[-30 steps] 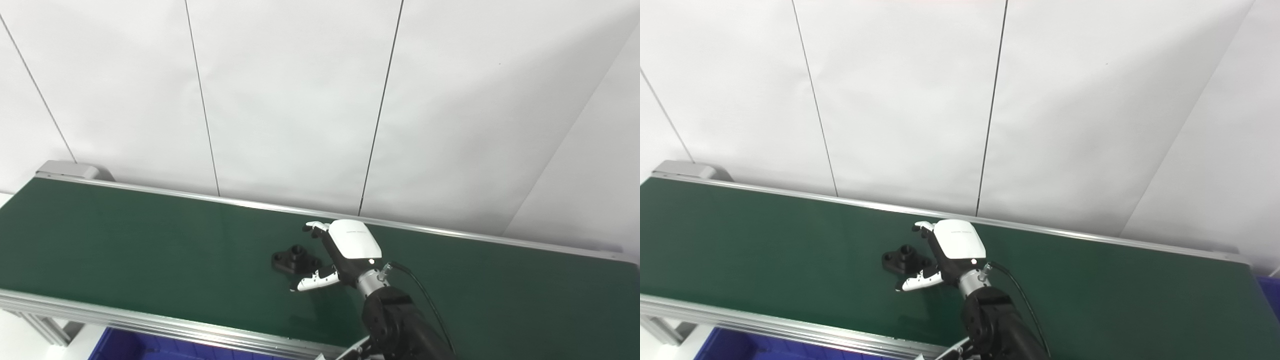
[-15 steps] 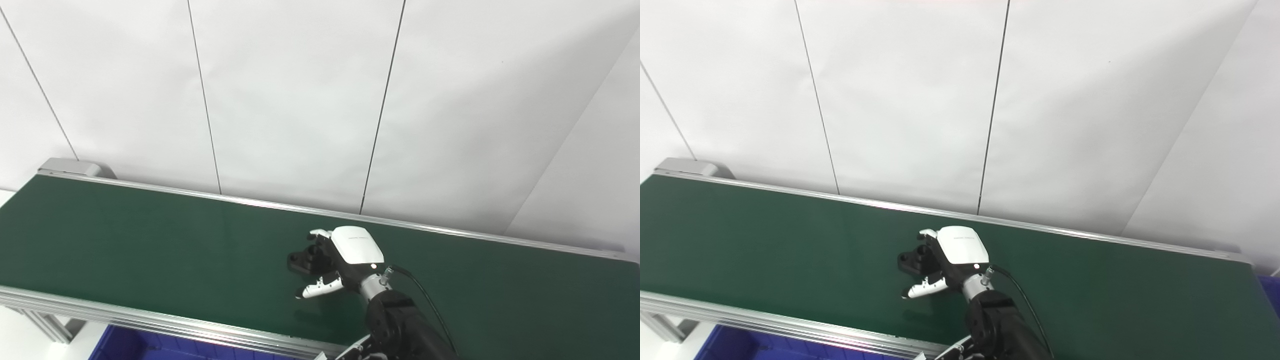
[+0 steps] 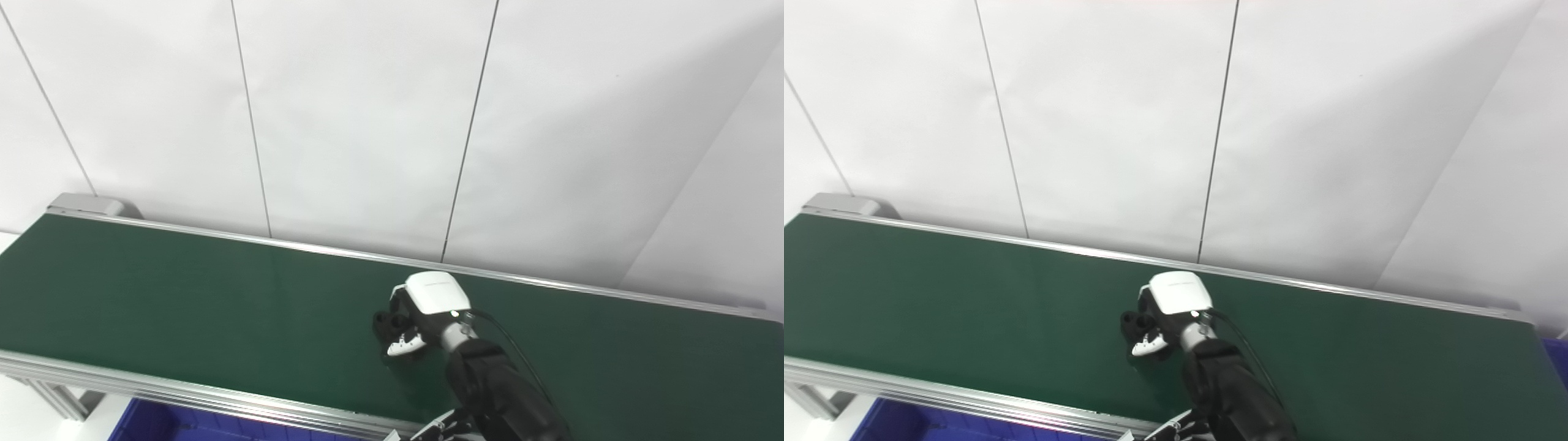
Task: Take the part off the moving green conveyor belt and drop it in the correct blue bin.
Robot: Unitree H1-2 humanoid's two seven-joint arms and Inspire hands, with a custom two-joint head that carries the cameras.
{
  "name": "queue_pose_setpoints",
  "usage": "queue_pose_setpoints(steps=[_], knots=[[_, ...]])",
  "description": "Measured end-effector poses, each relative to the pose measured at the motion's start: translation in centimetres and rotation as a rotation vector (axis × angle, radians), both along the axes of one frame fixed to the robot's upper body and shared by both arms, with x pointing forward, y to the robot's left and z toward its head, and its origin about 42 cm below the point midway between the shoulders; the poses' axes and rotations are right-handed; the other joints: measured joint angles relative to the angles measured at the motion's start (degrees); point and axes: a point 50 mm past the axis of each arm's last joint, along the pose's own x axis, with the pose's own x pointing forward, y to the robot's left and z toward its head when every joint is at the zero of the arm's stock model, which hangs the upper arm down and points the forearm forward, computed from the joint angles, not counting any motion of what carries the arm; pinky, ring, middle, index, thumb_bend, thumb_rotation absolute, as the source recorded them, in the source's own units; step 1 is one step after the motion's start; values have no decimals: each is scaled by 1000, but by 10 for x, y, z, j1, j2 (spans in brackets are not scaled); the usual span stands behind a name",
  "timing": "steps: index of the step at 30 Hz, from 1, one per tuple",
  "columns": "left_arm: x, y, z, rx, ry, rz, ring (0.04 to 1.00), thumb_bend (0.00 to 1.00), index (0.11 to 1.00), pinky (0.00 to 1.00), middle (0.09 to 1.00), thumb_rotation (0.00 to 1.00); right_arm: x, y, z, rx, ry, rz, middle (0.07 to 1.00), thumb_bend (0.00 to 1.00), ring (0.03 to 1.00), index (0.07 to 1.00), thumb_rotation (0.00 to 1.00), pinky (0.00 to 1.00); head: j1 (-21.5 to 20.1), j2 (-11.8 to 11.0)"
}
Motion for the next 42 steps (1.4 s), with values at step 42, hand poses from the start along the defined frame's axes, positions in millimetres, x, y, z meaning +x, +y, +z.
queue_pose_setpoints(steps=[42], knots=[[-4,12,13,-45,-25,-8,922,740,940,887,934,647,-42,-62,62,249,-22,-50,471,523,244,490,1,181,-62,37]])
